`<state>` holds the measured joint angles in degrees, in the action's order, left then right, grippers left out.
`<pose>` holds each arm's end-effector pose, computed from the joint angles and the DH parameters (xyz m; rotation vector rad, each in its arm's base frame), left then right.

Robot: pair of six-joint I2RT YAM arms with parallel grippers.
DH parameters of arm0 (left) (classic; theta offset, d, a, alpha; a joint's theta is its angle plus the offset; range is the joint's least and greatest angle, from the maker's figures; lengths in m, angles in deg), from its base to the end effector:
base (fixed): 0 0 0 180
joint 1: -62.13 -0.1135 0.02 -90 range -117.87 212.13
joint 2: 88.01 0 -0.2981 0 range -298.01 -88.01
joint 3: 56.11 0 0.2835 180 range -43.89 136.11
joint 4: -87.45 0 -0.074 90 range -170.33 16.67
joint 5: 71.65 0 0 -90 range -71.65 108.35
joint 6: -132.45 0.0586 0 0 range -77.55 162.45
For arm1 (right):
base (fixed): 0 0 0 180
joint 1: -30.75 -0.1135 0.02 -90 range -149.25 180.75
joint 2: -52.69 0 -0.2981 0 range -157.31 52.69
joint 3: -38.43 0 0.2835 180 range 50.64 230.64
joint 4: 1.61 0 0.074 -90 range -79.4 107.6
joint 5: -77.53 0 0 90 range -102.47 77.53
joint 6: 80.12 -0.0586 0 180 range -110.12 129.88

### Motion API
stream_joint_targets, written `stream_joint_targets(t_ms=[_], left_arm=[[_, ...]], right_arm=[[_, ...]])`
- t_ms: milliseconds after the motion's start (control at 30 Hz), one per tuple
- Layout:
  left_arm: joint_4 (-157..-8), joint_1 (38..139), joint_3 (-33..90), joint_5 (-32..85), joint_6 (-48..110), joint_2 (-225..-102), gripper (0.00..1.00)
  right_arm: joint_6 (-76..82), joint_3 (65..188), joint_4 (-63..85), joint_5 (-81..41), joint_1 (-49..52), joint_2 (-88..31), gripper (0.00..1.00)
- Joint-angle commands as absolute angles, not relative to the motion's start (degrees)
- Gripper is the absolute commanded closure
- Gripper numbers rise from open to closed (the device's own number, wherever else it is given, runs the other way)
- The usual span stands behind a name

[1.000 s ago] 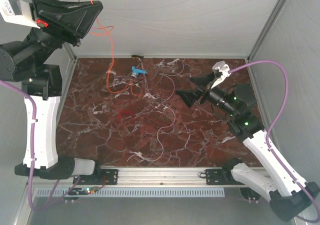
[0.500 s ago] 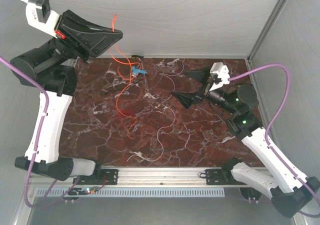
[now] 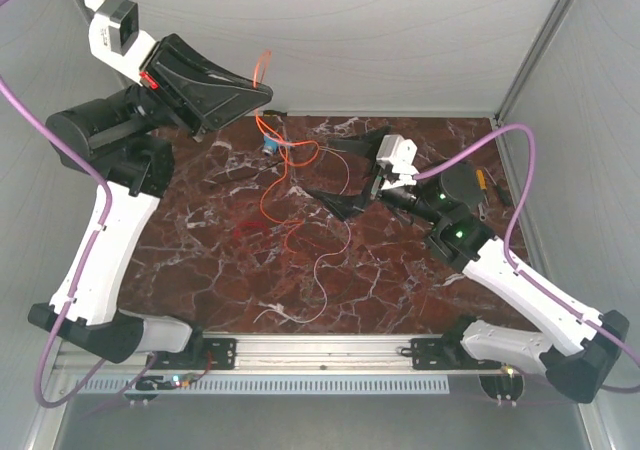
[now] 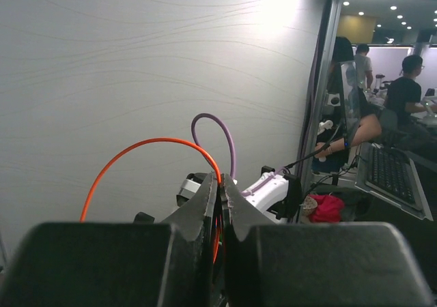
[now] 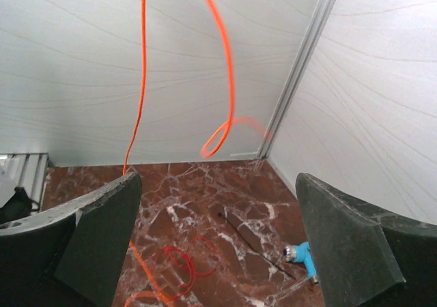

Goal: Zip-tie the wires
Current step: Straighten the cable at the center of the board.

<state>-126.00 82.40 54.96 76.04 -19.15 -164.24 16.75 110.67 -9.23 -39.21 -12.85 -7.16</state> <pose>0.1899 -0.1229 0.6628 0.8963 0.7484 -1.4716 0.1744 0.2024 0.4753 -0.9064 0.9391 0.8350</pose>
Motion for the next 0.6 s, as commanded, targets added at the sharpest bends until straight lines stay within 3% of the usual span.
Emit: stream_joint_targets(t_ms=[0,133,333,567], left_arm=[[-127.88,83.93,54.75,76.29,-19.39,-164.39,1.00],[-127.88,84.83,54.64,76.18,-19.01,-164.39,1.00],[-127.88,85.82,54.38,76.01,-18.50,-164.39,1.00],[-127.88,86.65,54.12,75.92,-17.93,-164.48,1.00]], right_arm=[[20.54,113.09,-16.10,-34.26,-14.86,-7.91,0.08],[20.61,113.46,-18.02,-32.90,-15.73,-8.53,0.13],[20.51,113.94,-20.86,-31.33,-16.09,-9.60,0.34],[20.12,116.50,-22.00,-31.08,-16.19,-12.43,0.40]])
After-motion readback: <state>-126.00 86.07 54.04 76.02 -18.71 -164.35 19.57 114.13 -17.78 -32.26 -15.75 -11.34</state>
